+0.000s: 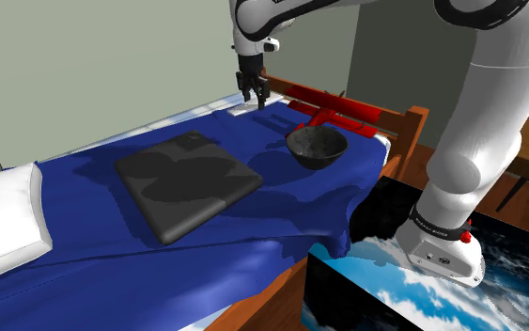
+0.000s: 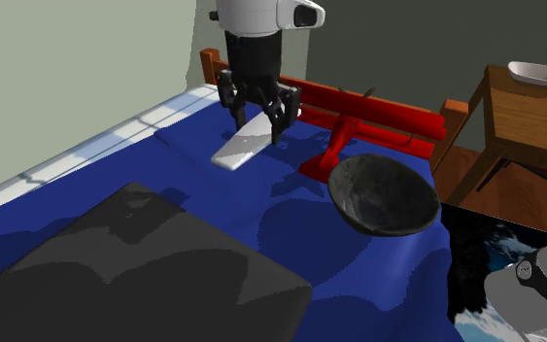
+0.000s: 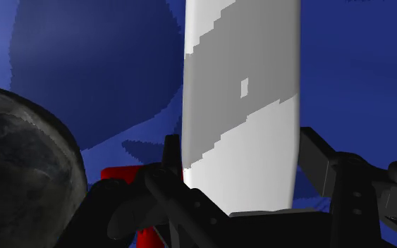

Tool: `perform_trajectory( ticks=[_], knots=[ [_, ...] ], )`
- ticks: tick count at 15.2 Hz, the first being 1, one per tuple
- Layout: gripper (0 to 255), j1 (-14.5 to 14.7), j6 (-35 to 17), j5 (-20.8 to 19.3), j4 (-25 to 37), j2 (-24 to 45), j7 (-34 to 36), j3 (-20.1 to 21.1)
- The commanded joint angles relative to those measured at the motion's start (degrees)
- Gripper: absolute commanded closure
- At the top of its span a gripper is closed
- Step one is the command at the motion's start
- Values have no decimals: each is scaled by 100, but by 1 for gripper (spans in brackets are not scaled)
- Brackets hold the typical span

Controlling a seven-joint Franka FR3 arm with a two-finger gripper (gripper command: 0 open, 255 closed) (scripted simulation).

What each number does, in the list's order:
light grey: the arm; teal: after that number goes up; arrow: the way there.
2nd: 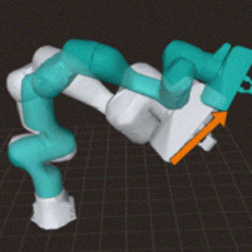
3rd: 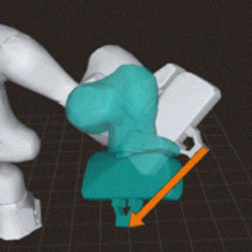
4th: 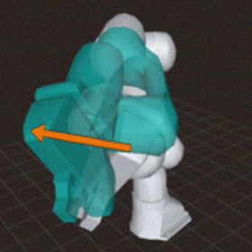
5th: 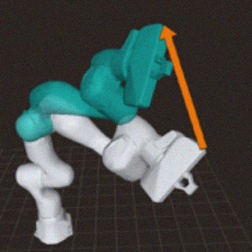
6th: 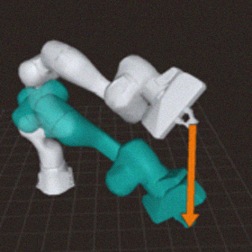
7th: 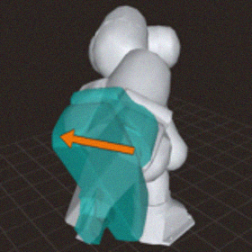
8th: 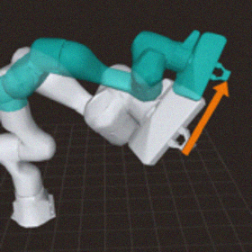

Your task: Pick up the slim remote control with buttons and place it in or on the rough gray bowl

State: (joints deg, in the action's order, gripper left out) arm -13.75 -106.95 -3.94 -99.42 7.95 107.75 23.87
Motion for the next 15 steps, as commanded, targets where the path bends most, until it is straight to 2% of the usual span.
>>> perform_trajectory(
  ticks=[1,7,15],
  knots=[
    [255,-107,-133,236,-640,-559,-158,-11],
    [255,-164,-307,840,-2210,-2064,-635,-185],
    [255,70,-45,1339,-3901,-4042,-1155,-593]
  ],
)
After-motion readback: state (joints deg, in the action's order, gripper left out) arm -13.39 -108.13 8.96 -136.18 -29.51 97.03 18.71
